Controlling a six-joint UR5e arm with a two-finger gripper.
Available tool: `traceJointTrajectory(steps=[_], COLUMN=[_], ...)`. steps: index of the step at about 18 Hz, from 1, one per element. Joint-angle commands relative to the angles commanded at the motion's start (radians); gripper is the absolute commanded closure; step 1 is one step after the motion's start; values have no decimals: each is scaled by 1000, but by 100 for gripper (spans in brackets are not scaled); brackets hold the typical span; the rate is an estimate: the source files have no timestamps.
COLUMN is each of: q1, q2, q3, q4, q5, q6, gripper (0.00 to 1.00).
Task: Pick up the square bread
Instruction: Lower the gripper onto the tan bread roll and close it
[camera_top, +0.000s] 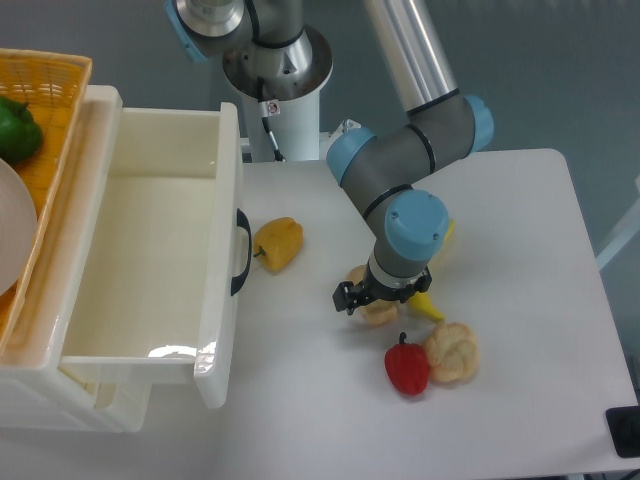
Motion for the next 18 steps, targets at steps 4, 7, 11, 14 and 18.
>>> traceJointTrajectory(steps=[4, 7, 11, 14, 18], q1=[0, 0, 0, 0, 0], q2=[-3, -3, 5, 6, 6], q3=[-6, -6, 5, 11, 15], q4=[0, -2, -3, -3, -5], q5=[3, 3, 5, 5, 3], q6=[0, 0, 6, 5, 3], gripper=[0, 8, 55, 81, 100])
